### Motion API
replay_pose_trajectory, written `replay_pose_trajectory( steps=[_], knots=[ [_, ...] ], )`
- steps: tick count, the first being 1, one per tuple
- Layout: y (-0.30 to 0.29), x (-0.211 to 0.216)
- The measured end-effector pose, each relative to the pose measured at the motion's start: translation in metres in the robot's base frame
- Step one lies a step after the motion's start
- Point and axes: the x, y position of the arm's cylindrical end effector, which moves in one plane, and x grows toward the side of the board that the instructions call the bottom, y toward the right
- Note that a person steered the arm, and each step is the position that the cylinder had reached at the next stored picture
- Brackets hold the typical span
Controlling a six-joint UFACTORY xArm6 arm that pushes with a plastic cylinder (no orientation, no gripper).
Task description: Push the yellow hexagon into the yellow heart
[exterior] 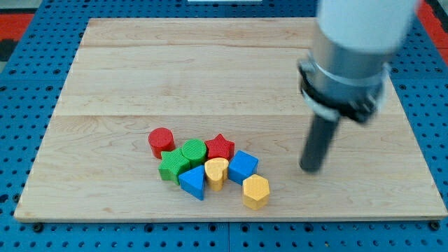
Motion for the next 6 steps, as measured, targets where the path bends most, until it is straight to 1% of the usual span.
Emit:
replay_pose_trajectory(
  steps=[1, 2, 3, 4, 6],
  knots=[
    [-0.018, 0.044],
    [-0.073, 0.038],
    [-0.120, 0.012],
    [-0.121, 0.004],
    [-0.121, 0.002]
  ],
)
